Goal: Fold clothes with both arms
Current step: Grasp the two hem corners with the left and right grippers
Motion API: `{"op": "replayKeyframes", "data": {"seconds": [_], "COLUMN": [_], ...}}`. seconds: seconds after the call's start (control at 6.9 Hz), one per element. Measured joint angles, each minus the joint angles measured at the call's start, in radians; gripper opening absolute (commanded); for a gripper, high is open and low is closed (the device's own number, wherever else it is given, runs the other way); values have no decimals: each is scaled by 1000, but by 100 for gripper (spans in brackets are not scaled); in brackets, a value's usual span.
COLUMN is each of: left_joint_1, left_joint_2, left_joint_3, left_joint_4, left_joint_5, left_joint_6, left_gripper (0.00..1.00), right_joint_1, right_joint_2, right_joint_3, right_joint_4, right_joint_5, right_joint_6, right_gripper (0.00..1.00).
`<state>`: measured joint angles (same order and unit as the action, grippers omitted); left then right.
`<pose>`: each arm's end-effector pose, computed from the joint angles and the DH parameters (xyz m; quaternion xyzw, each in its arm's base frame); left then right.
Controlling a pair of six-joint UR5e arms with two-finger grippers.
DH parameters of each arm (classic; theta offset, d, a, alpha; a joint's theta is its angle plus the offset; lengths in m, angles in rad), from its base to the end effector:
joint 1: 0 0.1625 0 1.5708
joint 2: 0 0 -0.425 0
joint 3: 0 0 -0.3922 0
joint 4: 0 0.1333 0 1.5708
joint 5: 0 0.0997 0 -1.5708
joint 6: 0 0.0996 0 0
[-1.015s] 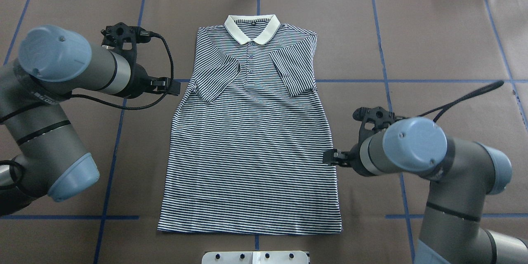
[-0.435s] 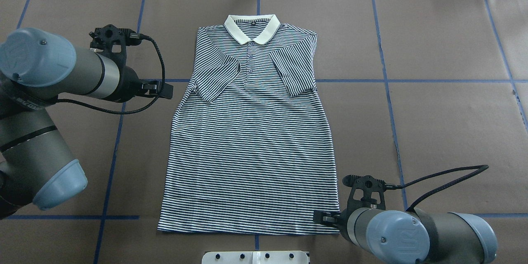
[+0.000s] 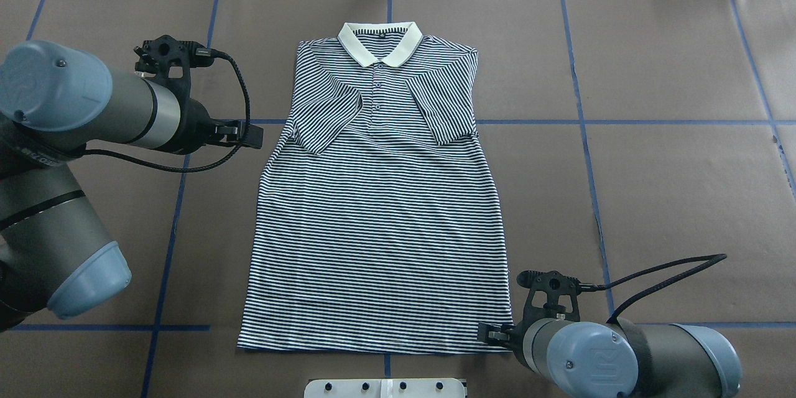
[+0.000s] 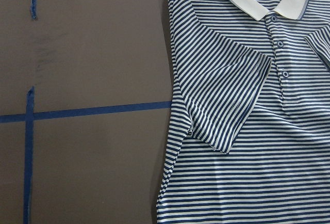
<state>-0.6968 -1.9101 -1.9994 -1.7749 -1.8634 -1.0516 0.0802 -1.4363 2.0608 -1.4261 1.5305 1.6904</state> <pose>0.3612 -0.4387 0.2622 0.1582 0.4529 -0.0098 0.8774 -0.5034 -0.1782 0.3565 0.0113 -0.3754 0.1000 0.9214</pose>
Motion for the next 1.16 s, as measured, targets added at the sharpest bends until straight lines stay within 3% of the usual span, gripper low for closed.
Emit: {"op": "replayKeyframes", "data": {"seconds": [0.14, 0.29, 0.43, 0.87, 1.16], "left_joint_1": [0, 0, 0, 3, 15], "left_joint_2": [0, 1, 2, -9, -6], "left_joint_3": [-3, -4, -5, -5, -10], "left_joint_4": [0, 1, 3, 30, 35], "left_joint_5": [-1, -6, -11, -15, -24], "left_joint_6": [-1, -2, -2, -4, -101], "left_gripper": [100, 100, 100, 100, 100], "right_joint_1": [-3, -8, -14, -23, -22], "right_joint_2": [3, 7, 8, 7, 10], "right_joint_3": [-2, -2, -2, 6, 20], "right_joint_4": [-1, -2, -2, -3, -1], "right_joint_5": [0, 1, 2, 7, 9], "right_joint_6": [0, 0, 0, -1, -2], "right_gripper": [40, 11, 0, 0, 0]}}
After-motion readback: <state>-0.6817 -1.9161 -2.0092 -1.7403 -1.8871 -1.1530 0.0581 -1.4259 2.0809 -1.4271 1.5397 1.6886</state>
